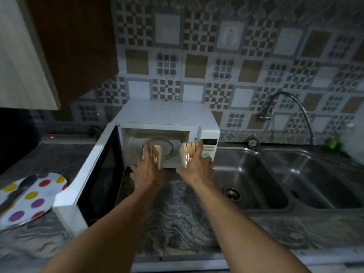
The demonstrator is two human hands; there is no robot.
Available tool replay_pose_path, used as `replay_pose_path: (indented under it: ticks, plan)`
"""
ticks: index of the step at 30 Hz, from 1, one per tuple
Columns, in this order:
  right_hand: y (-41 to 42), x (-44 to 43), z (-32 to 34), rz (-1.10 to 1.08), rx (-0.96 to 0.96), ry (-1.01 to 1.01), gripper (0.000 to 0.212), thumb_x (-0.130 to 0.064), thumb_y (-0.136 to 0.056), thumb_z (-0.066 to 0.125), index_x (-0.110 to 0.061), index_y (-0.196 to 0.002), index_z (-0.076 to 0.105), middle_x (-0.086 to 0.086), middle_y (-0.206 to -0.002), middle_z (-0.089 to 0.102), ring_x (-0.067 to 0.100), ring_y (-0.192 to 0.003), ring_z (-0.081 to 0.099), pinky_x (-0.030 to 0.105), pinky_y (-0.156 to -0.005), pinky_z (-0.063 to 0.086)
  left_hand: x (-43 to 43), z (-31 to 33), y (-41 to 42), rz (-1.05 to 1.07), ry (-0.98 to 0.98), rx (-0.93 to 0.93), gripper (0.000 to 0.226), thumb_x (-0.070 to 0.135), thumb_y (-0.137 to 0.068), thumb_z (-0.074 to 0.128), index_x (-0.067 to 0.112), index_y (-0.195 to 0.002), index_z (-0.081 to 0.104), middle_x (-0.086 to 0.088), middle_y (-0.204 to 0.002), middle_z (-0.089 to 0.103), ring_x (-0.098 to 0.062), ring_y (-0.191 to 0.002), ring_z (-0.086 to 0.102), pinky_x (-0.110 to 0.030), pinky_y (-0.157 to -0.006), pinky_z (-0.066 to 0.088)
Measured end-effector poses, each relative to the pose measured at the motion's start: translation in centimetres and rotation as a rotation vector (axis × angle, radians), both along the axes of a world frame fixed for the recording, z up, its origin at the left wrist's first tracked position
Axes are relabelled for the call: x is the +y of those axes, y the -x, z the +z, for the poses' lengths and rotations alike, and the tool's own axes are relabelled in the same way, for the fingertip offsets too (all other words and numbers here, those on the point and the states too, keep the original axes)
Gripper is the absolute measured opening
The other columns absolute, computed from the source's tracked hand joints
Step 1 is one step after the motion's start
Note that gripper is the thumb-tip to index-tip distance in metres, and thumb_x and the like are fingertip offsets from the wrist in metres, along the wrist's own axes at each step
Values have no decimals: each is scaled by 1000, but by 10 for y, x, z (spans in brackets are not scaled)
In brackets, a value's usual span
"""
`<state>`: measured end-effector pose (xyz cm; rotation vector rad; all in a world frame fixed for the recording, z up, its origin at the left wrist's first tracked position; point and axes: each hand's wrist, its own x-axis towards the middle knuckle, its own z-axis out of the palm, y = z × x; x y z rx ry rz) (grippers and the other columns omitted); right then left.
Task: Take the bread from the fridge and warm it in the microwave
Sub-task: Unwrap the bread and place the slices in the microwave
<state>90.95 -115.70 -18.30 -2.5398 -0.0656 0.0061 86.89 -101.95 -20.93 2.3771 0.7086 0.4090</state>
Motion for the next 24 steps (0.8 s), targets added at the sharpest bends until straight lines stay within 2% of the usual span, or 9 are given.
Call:
replay_pose_path:
  ticks: [5,9,13,15,17,20,24]
  plan:
    - [-3,0,-42,33,38,15,126,-47,-76,79,-31,-153,-21,30,-137,42,45,-123,43,47,-98,41,0,-40,4,25,23,21,120,37,-74,79,34,-153,-12,-25,-136,44,-46,-124,42,-54,-99,38]
    - [1,4,-82,44,114,16,128,-48,-77,79,-31,-152,-23,33,-143,37,46,-128,41,49,-102,40,5,-81,6,23,100,20,120,25,-76,79,30,-153,-13,-27,-127,54,-43,-109,57,-47,-91,49]
    - [-2,11,-113,52,138,36,129,-49,-76,78,-31,-151,-25,33,-140,40,46,-126,44,49,-101,40,8,-110,-1,18,299,-50,119,10,-76,79,26,-155,-9,-21,-134,54,-38,-117,56,-43,-94,49]
    - [-5,17,-129,55,161,45,128,-49,-77,77,-31,-151,-26,32,-140,39,45,-125,43,49,-102,40,15,-127,-8,84,255,-17,128,29,-69,80,40,-151,-18,-19,-132,52,-41,-115,54,-53,-93,48]
    - [-5,20,-140,46,167,52,128,-50,-77,77,-31,-152,-25,32,-142,37,45,-128,40,50,-104,39,22,-145,-13,129,155,51,125,47,-67,73,50,-144,-25,-19,-129,52,-42,-111,54,-56,-89,48]
    - [-4,21,-156,30,167,50,126,-49,-77,78,-33,-152,-22,30,-144,36,44,-131,39,50,-106,37,23,-157,-11,124,96,80,112,54,-76,68,40,-151,-14,-20,-136,48,-44,-119,49,-55,-96,44]
    - [-4,25,-174,2,177,59,125,-46,-78,79,-34,-152,-21,30,-140,40,44,-128,41,49,-104,37,29,-179,-8,123,79,60,115,47,-77,73,31,-155,-10,-22,-143,42,-44,-123,43,-53,-98,41]
